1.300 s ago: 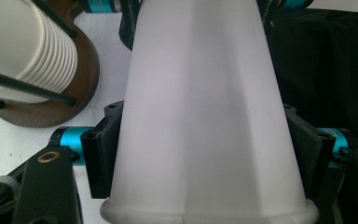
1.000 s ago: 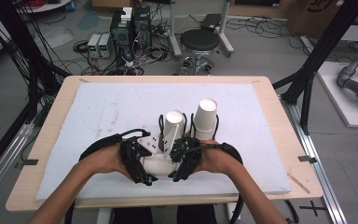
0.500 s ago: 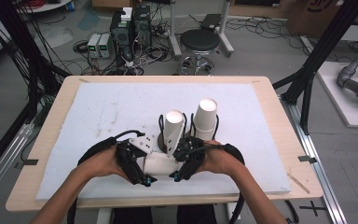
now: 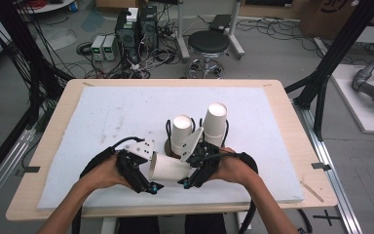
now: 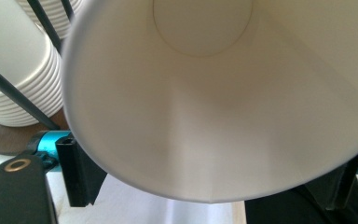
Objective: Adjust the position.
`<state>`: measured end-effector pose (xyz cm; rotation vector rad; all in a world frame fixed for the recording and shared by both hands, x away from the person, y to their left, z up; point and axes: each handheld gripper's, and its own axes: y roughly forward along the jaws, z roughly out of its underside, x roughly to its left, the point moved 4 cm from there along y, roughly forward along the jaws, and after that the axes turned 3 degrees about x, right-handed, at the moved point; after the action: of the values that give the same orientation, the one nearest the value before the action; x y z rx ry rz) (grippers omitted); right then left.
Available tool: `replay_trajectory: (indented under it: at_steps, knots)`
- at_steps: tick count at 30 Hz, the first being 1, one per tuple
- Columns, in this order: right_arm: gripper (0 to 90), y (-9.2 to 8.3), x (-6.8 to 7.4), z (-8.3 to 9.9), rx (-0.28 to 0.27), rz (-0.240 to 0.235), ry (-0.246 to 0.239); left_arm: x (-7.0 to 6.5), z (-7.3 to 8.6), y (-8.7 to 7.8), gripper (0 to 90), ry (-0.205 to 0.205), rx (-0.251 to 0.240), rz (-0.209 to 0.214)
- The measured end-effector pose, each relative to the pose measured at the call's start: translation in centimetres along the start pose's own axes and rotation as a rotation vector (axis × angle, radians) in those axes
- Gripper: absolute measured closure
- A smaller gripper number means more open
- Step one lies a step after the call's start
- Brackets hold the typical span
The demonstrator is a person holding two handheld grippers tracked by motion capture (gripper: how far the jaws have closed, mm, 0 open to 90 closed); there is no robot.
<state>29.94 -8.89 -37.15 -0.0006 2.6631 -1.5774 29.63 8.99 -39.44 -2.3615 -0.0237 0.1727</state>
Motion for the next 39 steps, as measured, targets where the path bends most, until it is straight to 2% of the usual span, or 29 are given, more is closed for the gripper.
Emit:
replay_trajectory:
  at_steps: [7, 14, 23, 28, 32, 37, 39]
  knots:
    - [36.4, -0.2, 0.0, 0.6, -0.055, 0.002, 0.023, 0.1, 0.4, -0.2, 15.0, -0.014, -0.068, -0.008]
    - [36.3, -0.3, -0.1, 1.1, -0.117, 0.006, 0.042, 0.3, 1.0, 0.0, 14.6, -0.033, -0.084, -0.013]
    - [36.4, -0.6, -0.1, 1.6, -0.156, 0.011, 0.055, 0.3, 1.2, -0.1, 14.6, -0.041, -0.108, -0.015]
    - [36.4, -0.8, 0.0, 1.9, -0.197, 0.016, 0.064, 0.4, 1.4, -0.1, 15.4, -0.046, -0.141, -0.028]
    - [36.4, -1.0, -0.1, 2.2, -0.245, 0.019, 0.079, 0.4, 1.6, -0.2, 15.4, -0.055, -0.190, -0.030]
    - [36.3, -0.9, -0.1, 2.8, -0.295, 0.022, 0.093, 0.4, 1.6, -0.5, 15.2, -0.056, -0.312, -0.043]
    - [36.4, -0.8, -0.1, 3.1, -0.321, 0.023, 0.102, 0.4, 1.8, -0.5, 15.2, -0.065, -0.335, -0.048]
